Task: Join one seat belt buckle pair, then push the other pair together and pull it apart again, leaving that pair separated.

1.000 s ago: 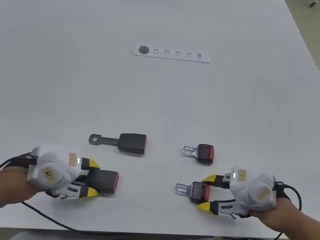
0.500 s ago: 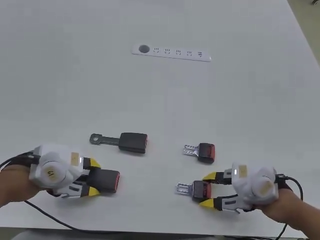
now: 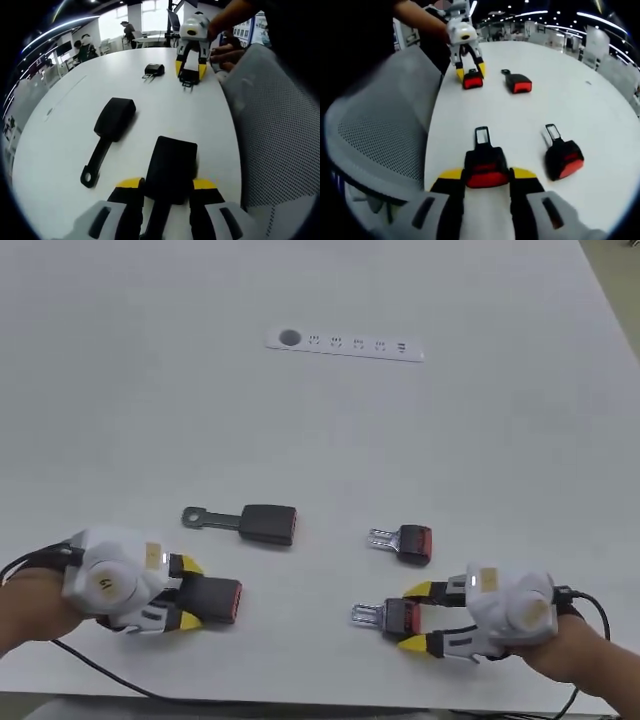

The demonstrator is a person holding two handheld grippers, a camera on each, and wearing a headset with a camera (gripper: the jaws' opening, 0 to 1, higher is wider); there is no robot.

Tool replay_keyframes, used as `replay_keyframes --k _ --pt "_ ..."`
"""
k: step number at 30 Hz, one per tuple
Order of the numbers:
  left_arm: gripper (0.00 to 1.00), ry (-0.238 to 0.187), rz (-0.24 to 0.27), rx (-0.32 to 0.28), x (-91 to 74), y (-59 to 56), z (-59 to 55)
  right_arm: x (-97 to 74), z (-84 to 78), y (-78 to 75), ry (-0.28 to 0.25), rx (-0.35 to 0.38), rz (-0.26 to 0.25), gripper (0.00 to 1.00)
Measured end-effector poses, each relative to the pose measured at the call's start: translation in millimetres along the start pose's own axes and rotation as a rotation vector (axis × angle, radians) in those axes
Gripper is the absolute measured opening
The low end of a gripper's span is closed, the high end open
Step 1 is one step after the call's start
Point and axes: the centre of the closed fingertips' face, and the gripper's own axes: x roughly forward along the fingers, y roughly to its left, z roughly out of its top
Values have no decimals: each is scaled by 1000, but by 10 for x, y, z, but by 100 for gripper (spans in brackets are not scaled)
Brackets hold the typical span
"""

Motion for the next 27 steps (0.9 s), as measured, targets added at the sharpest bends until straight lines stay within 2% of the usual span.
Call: replay_keyframes --k 27 --pt "36 17 -1 -18 4 2 -1 213 235 48 -107 27 1 35"
